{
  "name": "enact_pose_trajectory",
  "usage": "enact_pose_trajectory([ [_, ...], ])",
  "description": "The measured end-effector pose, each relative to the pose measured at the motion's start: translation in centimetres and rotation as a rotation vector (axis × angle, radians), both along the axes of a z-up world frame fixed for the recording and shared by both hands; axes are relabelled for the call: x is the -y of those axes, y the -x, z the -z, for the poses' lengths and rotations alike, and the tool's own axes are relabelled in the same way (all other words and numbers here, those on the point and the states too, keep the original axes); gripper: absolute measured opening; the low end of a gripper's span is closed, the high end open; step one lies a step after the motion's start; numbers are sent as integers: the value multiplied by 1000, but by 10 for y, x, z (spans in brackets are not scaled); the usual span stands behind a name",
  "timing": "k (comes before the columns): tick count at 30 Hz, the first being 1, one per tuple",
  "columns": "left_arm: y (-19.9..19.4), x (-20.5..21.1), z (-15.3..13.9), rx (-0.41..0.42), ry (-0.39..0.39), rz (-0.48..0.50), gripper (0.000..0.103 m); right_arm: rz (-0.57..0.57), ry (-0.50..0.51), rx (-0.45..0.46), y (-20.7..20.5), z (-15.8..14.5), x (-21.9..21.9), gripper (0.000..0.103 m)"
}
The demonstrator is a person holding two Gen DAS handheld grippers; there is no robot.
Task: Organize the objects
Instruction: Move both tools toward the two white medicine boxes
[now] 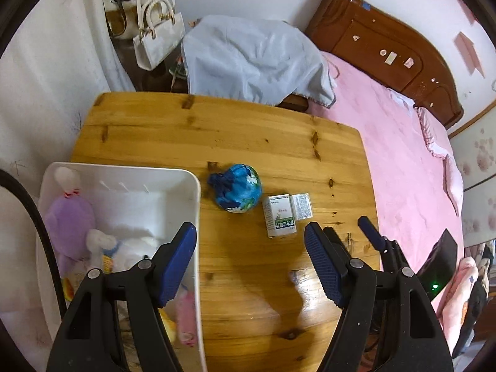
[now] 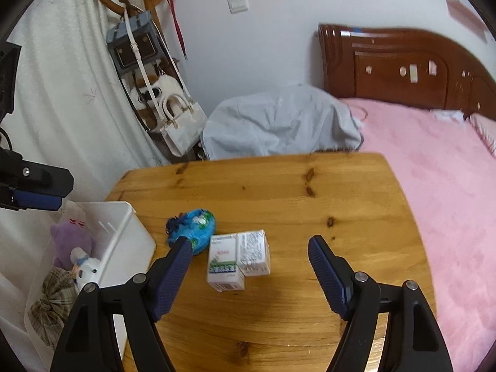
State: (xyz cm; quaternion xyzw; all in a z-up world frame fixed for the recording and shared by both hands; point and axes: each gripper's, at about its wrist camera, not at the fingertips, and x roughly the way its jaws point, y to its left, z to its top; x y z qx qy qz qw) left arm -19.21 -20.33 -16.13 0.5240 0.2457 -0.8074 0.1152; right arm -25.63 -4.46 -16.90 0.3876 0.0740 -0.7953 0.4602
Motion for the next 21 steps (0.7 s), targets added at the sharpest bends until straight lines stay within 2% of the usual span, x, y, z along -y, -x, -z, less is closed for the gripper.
enact_pose_trajectory([
  [9,35,-20,27,90,-57,-13,76,-44,-13,114,19,33,10,67],
  [21,62,-34,64,195,-72,0,75,-98,-32,182,26,62,22,52],
])
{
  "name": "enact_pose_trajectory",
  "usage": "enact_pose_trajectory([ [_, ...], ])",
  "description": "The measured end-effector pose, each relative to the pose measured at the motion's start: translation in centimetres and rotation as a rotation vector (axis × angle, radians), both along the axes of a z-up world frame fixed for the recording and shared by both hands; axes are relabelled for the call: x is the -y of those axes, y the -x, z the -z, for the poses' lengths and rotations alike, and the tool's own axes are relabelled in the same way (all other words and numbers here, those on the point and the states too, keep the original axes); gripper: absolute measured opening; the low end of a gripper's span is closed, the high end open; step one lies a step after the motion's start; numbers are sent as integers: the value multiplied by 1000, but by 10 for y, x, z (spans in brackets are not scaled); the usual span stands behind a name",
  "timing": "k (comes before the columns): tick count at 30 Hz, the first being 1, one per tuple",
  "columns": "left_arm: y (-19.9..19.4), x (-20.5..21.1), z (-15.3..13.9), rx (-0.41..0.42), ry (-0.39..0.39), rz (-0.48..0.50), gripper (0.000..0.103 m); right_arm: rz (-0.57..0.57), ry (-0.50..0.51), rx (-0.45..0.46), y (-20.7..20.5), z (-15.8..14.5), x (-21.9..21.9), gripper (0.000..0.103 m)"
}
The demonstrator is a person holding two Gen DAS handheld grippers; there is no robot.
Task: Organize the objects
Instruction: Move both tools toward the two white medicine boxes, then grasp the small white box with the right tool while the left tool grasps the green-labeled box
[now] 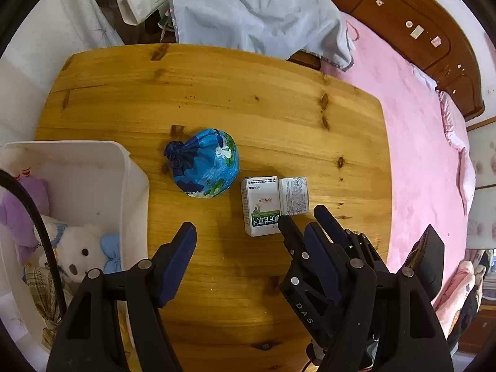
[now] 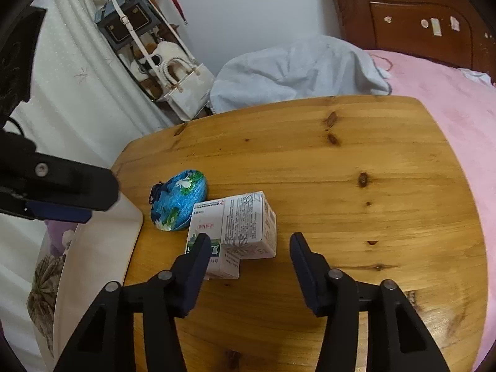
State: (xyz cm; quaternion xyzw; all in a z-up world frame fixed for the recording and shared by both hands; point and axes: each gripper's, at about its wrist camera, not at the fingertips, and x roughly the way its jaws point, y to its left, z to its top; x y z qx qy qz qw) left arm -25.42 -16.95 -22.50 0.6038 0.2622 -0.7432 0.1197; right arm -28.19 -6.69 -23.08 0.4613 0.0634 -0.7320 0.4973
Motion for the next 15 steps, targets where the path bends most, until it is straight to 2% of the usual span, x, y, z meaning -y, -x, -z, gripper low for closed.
enact_pose_trajectory([
  [11,11,-2,23,56,-22,5,76,-15,43,19,4,6,3,51],
  [15,14,-1,29,69,-29,6,75,-28,49,19,3,7,6,46],
])
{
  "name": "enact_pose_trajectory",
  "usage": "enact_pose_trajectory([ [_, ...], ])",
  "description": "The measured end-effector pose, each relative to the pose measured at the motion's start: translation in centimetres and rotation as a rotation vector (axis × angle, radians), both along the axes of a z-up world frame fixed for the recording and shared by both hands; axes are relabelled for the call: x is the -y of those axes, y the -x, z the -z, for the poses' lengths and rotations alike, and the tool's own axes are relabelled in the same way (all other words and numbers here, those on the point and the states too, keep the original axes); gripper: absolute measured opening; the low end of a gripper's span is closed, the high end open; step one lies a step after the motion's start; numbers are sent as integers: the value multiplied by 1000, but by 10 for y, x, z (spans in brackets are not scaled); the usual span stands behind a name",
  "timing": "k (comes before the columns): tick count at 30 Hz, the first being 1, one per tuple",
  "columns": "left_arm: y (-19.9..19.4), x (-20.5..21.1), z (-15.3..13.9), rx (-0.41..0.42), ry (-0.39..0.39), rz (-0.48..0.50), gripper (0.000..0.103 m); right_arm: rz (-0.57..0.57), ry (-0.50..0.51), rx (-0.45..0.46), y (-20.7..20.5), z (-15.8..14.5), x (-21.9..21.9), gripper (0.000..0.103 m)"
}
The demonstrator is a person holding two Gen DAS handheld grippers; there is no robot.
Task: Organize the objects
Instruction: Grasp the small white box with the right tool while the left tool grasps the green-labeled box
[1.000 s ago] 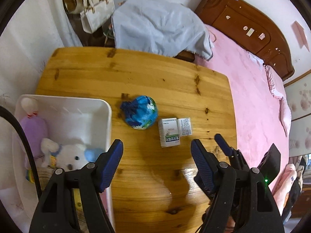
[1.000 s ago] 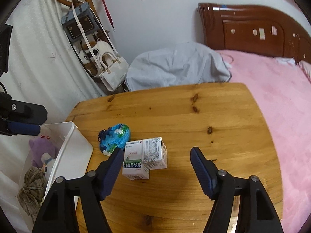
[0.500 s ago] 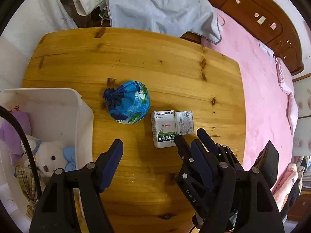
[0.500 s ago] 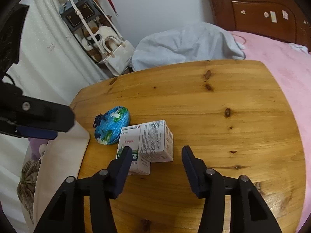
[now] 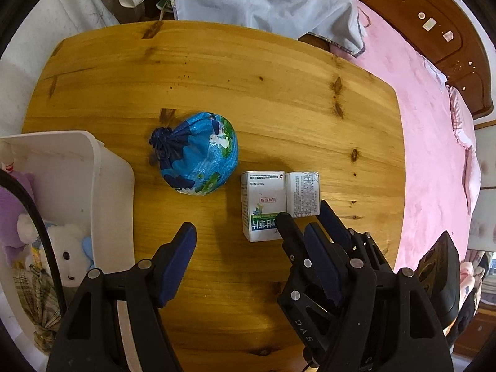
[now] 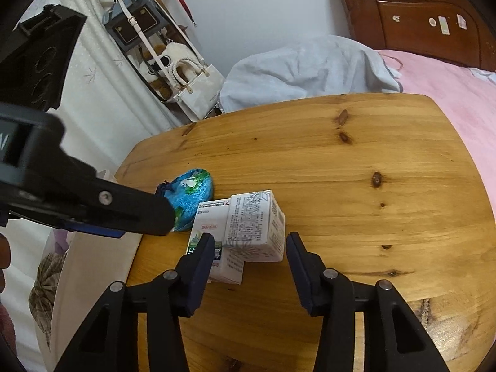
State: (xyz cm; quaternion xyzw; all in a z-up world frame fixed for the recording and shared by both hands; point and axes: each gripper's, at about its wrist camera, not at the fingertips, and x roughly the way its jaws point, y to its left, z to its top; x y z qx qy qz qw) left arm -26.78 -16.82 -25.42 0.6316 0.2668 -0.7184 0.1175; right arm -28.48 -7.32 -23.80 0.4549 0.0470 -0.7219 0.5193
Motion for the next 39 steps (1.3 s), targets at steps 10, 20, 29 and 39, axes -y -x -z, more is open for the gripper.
enact_pose_trajectory([
  [10,5,6,14,17,-15,-12,75,23,45,38,6,3,-4,38],
  [20,9,3,26,35,-35,-5,76,55,41,37,15,4,-13,38],
  [29,11,4,36,40,-35,-20,75,116,20,30,30,3,-30,38],
  [39,12,2,43,18,-58,-20,57,172,18,45,42,3,-48,38],
])
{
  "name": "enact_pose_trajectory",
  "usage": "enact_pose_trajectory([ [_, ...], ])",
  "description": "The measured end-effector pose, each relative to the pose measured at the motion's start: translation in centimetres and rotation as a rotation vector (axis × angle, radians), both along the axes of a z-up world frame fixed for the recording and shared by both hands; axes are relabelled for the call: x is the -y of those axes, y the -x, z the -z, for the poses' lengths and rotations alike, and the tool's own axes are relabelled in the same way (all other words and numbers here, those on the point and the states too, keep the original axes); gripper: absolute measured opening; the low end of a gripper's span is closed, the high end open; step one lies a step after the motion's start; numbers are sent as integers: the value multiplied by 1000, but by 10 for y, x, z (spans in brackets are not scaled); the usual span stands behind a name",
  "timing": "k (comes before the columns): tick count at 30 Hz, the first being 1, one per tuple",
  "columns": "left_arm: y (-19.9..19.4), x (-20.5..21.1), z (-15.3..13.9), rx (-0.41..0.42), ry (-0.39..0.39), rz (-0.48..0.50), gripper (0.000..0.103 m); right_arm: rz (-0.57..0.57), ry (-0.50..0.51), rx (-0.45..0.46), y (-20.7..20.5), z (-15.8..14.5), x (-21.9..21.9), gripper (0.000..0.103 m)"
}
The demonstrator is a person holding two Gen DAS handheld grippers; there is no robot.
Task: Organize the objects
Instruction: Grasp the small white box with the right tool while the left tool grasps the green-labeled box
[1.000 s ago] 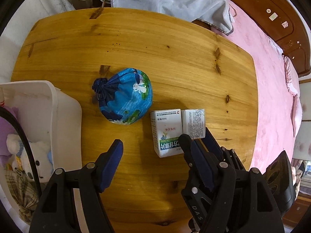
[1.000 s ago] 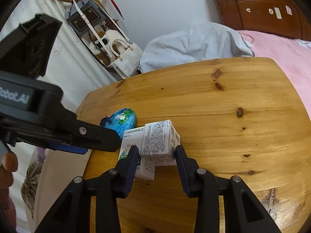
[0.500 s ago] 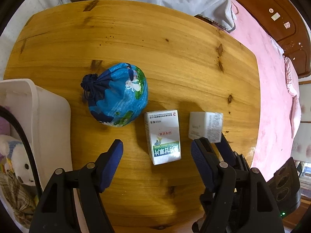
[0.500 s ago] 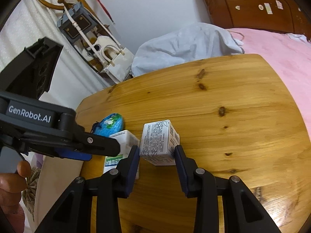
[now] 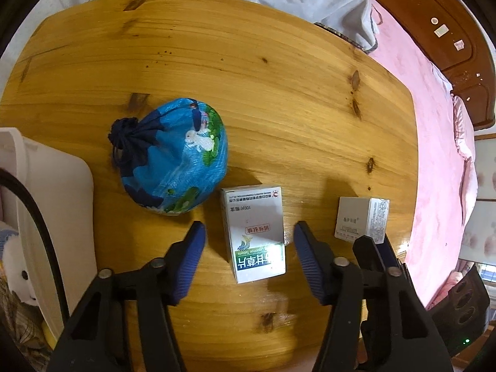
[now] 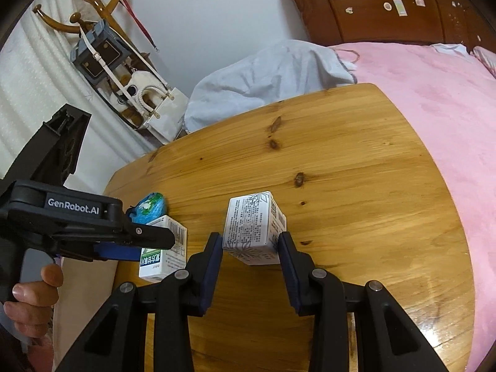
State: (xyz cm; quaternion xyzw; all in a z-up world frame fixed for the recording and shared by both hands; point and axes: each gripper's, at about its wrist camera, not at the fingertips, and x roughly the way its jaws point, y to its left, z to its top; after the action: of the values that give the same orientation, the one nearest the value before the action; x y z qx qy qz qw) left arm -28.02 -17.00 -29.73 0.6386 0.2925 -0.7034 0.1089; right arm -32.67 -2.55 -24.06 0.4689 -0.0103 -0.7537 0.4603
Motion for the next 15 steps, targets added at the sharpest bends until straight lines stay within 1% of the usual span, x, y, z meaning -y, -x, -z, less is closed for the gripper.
enact_pose_trajectory([
  [2,-1,-1,1,0,2,0,50,5,4,2,0,0,-1,38],
  [4,1,-1,2,-3,-7,-3,45,7,7,6,0,-1,-2,38],
  [10,-3,1,-1,-22,-17,-24,40,4,28,9,-2,-8,-4,37],
  [14,-5,0,-7,-40,-8,-12,38,1,40,8,-4,-12,-4,37],
  [15,-7,-1,-9,-43,-9,-8,38,1,44,7,-5,-14,-4,35],
])
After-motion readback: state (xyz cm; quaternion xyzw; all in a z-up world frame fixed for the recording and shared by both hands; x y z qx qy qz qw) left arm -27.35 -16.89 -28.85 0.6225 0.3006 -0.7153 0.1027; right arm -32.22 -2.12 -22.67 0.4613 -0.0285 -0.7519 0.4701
